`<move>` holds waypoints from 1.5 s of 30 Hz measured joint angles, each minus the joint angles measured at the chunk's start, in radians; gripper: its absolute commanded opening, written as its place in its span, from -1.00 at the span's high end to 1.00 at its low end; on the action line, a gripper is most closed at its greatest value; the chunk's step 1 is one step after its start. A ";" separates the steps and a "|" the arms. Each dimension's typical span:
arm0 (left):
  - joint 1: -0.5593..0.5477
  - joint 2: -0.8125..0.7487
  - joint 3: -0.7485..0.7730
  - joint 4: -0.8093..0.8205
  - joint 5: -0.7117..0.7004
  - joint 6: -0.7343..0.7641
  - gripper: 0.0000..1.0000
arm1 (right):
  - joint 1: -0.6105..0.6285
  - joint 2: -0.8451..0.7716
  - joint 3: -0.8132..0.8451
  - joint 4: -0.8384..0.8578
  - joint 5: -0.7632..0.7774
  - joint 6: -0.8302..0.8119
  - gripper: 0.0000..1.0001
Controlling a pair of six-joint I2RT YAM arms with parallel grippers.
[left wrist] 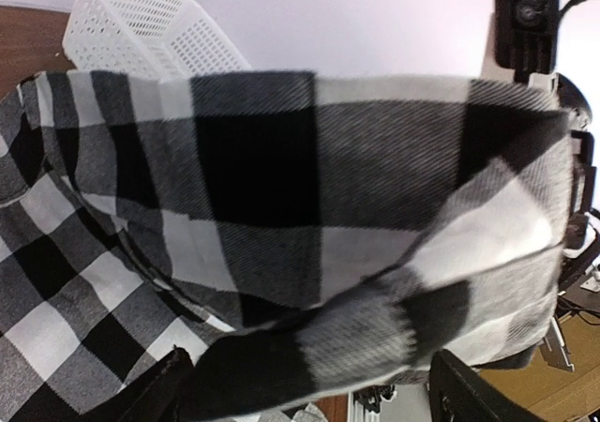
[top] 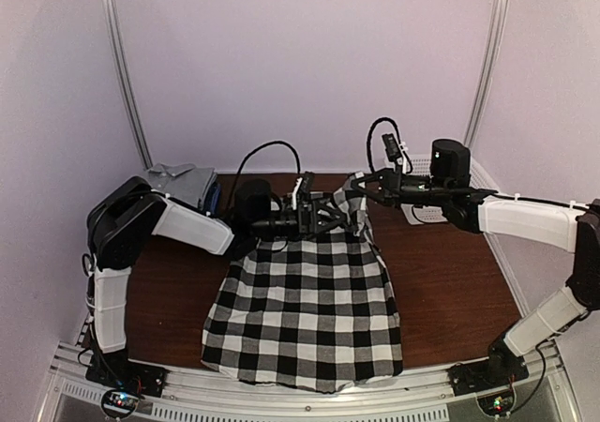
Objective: Fold and stack the long sleeve shirts
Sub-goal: Pass from the right arm to the left
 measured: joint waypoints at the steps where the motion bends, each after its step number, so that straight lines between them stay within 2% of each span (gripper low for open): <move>1: -0.002 0.000 0.004 0.021 0.000 -0.010 -0.70 | -0.002 -0.001 -0.005 0.003 -0.001 0.002 0.99; 6: -0.006 0.000 0.014 0.110 0.001 -0.057 -0.41 | -0.011 -0.001 -0.028 0.013 -0.005 0.016 0.98; 11: -0.006 -0.001 0.013 0.142 0.005 -0.085 0.23 | -0.026 -0.002 -0.035 0.017 -0.008 0.018 0.97; 17: -0.006 -0.042 -0.025 0.145 -0.003 -0.087 0.81 | -0.039 -0.014 -0.038 -0.036 0.027 -0.023 0.96; 19: -0.006 -0.069 -0.036 0.129 -0.011 -0.081 1.00 | -0.039 -0.022 -0.038 -0.070 0.048 -0.048 0.89; 22: -0.006 -0.113 -0.041 0.088 -0.026 -0.062 1.00 | -0.039 -0.034 -0.037 -0.131 0.090 -0.091 0.70; 28: -0.006 -0.187 -0.006 -0.122 -0.085 0.004 1.00 | -0.038 -0.076 -0.040 -0.286 0.236 -0.172 0.01; 30: -0.006 -0.196 0.027 -0.217 -0.109 0.031 1.00 | -0.036 -0.101 -0.044 -0.344 0.296 -0.183 -0.08; 37: 0.001 -0.213 0.130 -0.557 -0.206 0.121 1.00 | 0.011 -0.243 -0.158 -0.523 0.502 -0.201 -0.15; 45: 0.053 -0.262 0.133 -0.771 -0.264 0.194 1.00 | 0.194 -0.394 -0.367 -0.672 0.640 -0.098 -0.11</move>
